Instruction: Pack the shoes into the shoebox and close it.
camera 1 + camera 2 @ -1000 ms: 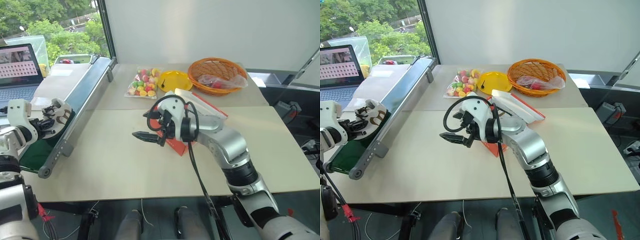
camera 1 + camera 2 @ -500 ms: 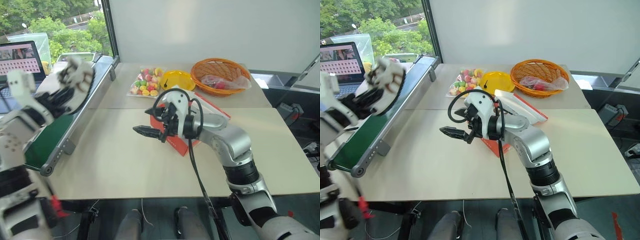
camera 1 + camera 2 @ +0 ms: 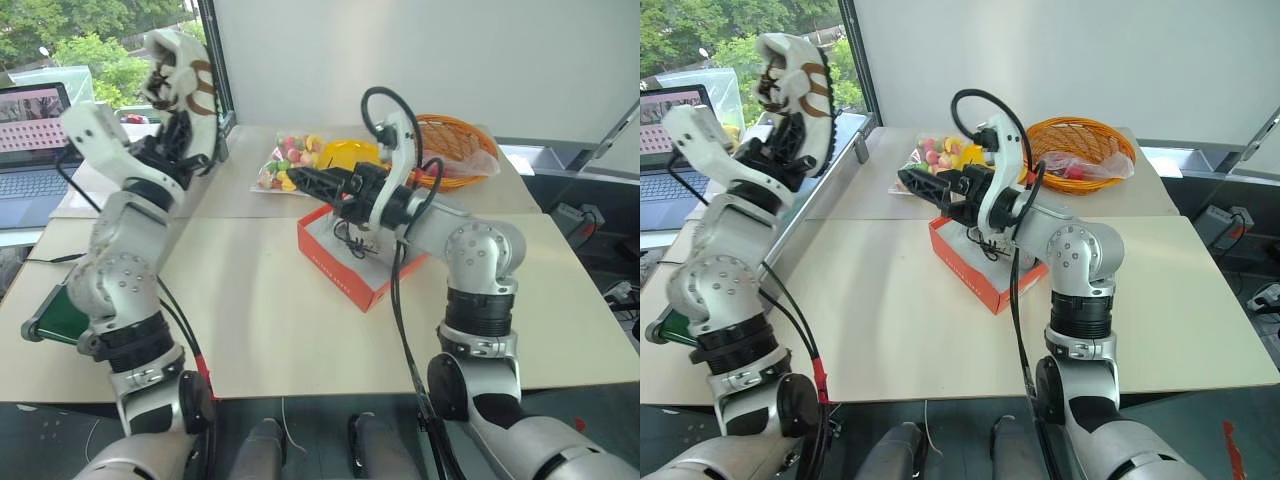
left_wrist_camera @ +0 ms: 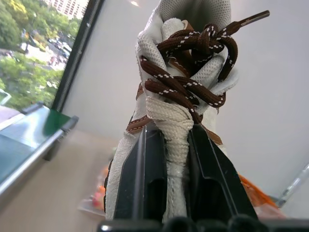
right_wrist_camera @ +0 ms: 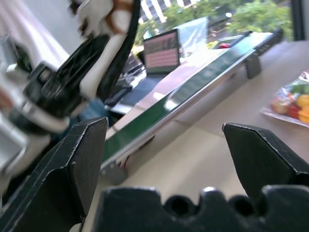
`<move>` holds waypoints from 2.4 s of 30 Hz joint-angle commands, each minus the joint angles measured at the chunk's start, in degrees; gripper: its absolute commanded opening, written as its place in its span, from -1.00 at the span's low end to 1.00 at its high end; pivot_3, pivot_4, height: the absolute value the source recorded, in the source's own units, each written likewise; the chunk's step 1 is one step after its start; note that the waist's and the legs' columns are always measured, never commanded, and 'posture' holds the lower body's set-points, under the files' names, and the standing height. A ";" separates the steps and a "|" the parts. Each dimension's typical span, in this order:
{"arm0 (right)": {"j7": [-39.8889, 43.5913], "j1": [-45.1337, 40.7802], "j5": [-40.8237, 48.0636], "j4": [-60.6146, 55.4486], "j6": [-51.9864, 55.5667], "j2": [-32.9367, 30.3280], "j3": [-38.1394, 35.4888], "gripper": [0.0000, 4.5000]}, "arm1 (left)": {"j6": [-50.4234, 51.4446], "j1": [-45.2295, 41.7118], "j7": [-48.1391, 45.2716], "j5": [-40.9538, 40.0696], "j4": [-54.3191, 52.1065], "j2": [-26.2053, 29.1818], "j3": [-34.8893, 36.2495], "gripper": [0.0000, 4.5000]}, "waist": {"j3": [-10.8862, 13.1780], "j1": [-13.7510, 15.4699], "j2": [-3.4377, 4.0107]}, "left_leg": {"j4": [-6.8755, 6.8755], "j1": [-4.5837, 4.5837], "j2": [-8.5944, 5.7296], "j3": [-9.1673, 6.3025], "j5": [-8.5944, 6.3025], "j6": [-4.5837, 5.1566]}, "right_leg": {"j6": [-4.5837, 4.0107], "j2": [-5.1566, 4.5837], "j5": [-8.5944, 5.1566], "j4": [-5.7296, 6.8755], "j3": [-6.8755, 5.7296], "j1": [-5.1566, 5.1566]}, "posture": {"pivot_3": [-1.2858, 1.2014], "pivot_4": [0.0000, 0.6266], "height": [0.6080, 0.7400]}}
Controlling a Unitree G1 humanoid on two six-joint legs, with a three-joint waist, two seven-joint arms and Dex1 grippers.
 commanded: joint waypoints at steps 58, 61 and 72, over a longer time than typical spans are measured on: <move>-14.33 -4.40 13.52 1.82 -0.38 0.55 -4.36 -0.82 | -1.47 -0.94 1.50 -3.58 -4.24 -8.48 -14.22 -0.54 | 0.01 -0.33 0.02 | -0.05 -0.07 0.05 0.10 -0.02 0.04 | 0.04 0.07 0.01 -0.43 0.02 0.05 | 0.03 -0.52 1.00; -14.34 -4.28 13.27 2.16 -0.89 0.33 -3.99 -0.84 | 0.81 0.62 0.75 -6.50 -6.39 -7.32 -13.57 -0.09 | 0.01 -0.33 0.02 | -0.05 -0.08 0.05 0.10 -0.02 0.05 | 0.05 0.07 0.01 -0.45 0.02 0.05 | 0.03 -0.52 1.00; -5.54 -4.60 3.82 2.80 -3.61 -13.09 5.10 -0.85 | 17.62 11.54 -4.45 -21.09 -13.82 11.76 -8.71 0.41 | 0.06 -0.22 0.10 | -0.08 -0.07 0.10 0.12 -0.04 0.08 | 0.05 0.12 0.01 -0.50 0.04 0.06 | 0.03 -0.52 1.00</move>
